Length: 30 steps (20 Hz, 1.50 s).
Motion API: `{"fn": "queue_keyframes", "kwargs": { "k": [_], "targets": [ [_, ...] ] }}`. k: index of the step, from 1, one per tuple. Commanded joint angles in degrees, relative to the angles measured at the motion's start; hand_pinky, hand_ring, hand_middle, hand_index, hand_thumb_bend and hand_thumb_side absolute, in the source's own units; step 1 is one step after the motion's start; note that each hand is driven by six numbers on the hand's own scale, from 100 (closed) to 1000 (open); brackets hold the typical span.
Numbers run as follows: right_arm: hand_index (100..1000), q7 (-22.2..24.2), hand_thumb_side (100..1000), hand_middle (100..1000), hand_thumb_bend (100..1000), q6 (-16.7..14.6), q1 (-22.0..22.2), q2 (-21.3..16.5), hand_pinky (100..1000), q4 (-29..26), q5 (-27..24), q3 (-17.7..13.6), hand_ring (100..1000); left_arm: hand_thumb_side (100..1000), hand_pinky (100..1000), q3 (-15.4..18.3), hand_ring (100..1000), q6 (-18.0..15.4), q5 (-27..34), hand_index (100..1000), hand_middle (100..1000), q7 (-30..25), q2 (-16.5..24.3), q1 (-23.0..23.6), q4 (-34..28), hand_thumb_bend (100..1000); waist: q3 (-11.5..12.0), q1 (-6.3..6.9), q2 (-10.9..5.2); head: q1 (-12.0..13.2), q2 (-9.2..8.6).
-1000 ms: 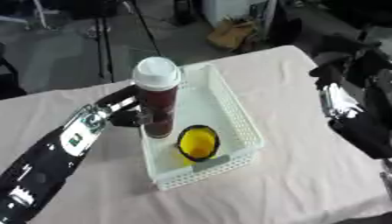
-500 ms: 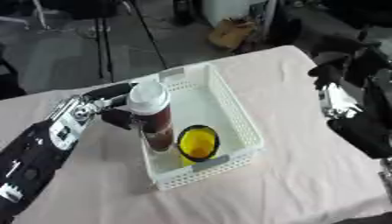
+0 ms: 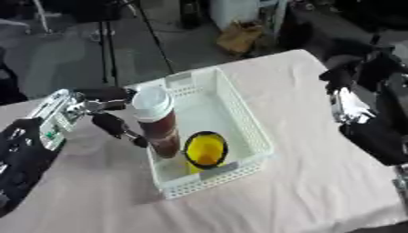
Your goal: Pick up objects on the table and place them in the box.
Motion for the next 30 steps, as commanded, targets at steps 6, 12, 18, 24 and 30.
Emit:
{"fn": "queue_keyframes", "kwargs": {
  "k": [6,12,18,24,30],
  "targets": [
    [897,-1.1,536,778,100,0.23,0.86,-1.29,578,-0.51,0.22,-1.46,639,801,959,8.65,860,-6.48,-7.98,894,827,-3.58,9.66,5.19,-11.87,928,2.63,-1.94,-2.39,-2.16,1.71],
    [897,-2.39,537,778,100,0.54,2.96,-1.6,578,-0.16,0.81,-2.88,639,832,712,17.95,797,-1.82,-5.94,835,781,1.58,16.25,14.22,-21.41,548,9.57,-3.48,-3.54,-4.89,3.03],
    [897,-3.6,539,778,100,0.81,4.28,-1.93,578,-0.08,1.23,-3.97,639,975,482,27.17,740,3.83,-0.33,809,742,7.24,10.74,23.43,-27.89,284,14.31,-4.63,-3.9,-7.05,3.75],
    [897,-3.47,539,779,100,0.69,4.76,-1.95,577,-0.47,0.67,-3.5,639,1000,445,35.88,747,9.2,5.03,803,745,12.61,3.16,31.06,-32.76,277,13.72,-4.87,-4.23,-5.76,3.95],
    [897,-3.34,547,779,100,0.75,4.32,-1.99,577,-0.36,0.13,-3.23,640,1000,449,36.43,753,14.78,10.62,804,747,18.19,-1.49,33.88,-39.14,334,13.0,-4.86,-4.23,-6.08,3.54]
  ]
}}
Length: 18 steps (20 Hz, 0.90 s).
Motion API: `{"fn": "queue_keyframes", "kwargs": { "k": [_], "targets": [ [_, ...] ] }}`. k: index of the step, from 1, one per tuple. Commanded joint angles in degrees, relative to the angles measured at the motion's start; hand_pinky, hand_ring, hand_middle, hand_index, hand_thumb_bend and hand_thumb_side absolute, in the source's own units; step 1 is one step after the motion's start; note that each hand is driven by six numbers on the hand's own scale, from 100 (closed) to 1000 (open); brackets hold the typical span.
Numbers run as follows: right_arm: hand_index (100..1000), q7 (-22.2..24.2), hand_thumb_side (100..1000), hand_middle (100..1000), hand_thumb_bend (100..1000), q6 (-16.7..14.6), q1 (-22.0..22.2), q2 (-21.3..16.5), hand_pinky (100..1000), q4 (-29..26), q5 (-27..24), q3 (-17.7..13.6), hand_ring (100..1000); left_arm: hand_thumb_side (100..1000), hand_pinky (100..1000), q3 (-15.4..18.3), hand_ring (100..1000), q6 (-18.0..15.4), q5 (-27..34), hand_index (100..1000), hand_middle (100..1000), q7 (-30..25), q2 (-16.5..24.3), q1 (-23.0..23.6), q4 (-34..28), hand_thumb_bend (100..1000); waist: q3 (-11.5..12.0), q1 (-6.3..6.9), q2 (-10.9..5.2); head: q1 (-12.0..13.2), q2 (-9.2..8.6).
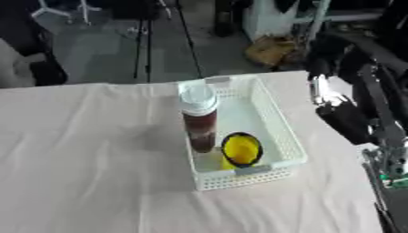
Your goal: Pick up objects on the table and place them in the box.
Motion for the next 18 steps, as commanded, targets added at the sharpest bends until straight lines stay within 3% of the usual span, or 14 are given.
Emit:
{"fn": "queue_keyframes", "kwargs": {
  "k": [1,12,18],
  "targets": [
    [897,-0.02,547,780,100,-0.05,-0.94,-1.53,577,-0.71,-0.42,-0.13,640,1000,450,-1.47,753,2.97,3.23,804,748,3.16,-0.66,0.94,-5.04,336,0.0,0.09,-0.91,-0.52,0.01],
    [897,-0.43,566,781,100,-0.14,-1.46,-1.8,576,-0.47,-0.65,0.08,641,1000,461,-9.44,755,12.93,13.7,803,746,13.63,-3.46,8.14,-20.66,287,1.05,0.32,-1.14,-3.3,-0.34],
    [897,-0.53,572,781,100,-0.25,-1.64,-1.9,576,-0.46,-0.85,0.27,642,1000,462,-11.0,754,11.94,18.66,805,745,18.59,-3.82,9.82,-21.74,276,1.45,0.41,-1.58,-3.76,-0.38]
  ]
}}
